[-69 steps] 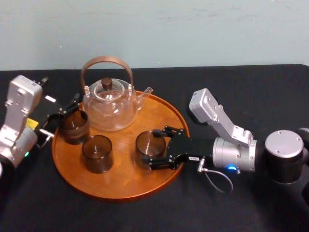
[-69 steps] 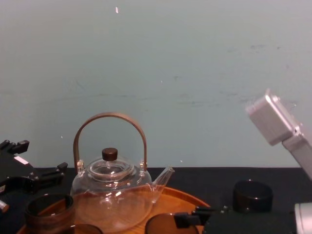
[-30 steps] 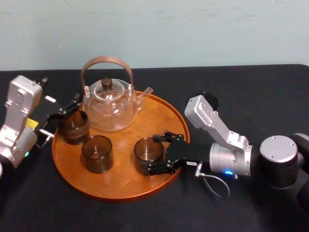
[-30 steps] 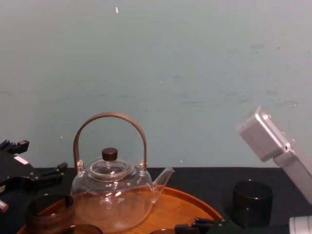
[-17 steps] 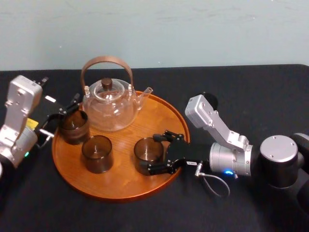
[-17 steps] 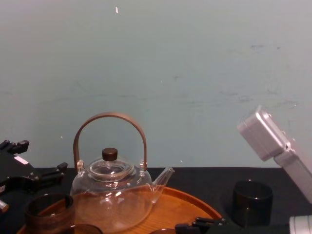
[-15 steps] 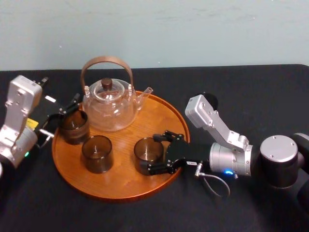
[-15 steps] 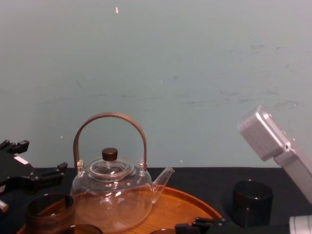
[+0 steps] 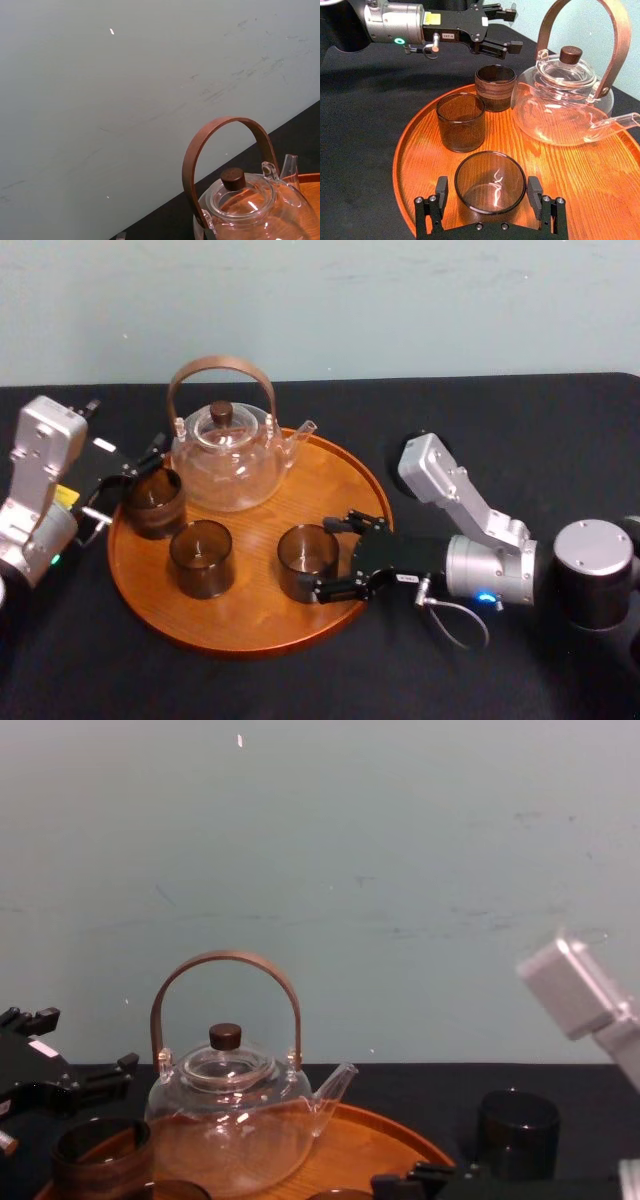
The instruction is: Pick up the glass from the table and place it on the tray.
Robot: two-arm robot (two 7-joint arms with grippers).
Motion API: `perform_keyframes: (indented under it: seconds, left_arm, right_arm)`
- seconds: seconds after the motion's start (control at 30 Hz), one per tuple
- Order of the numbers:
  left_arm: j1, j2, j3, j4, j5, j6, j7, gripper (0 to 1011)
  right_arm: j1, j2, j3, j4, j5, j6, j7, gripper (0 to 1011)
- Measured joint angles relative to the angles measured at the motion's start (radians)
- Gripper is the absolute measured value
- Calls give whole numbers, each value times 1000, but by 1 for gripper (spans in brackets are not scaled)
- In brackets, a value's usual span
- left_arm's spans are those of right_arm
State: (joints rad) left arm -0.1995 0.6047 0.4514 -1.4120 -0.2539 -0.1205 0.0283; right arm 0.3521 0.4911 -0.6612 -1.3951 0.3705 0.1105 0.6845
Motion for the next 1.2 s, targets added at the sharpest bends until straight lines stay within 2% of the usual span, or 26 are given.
perform_keyframes:
  seconds: [0.13,0.4,0.57,0.7,0.97,1.2]
  left_arm:
    - [0,0,0,0,0,0,0,1001]
    - [0,0,0,0,0,0,0,1001]
    - [0,0,0,0,0,0,0,1001]
    - [0,0,0,0,0,0,0,1001]
    - [0,0,0,0,0,0,0,1001]
    - [0,0,0,0,0,0,0,1001]
  right_arm:
    - [-14,23,11,-24,16,-2,8,1002]
    - [-60,93,46,-96,57,-17,17,1002]
    - [-101,145,83,-144,88,-26,7,1002]
    - [-140,175,124,-168,110,-27,-35,1002]
    - [-201,195,202,-182,135,-5,-136,1002]
    - [-218,177,261,-166,124,27,-239,1002]
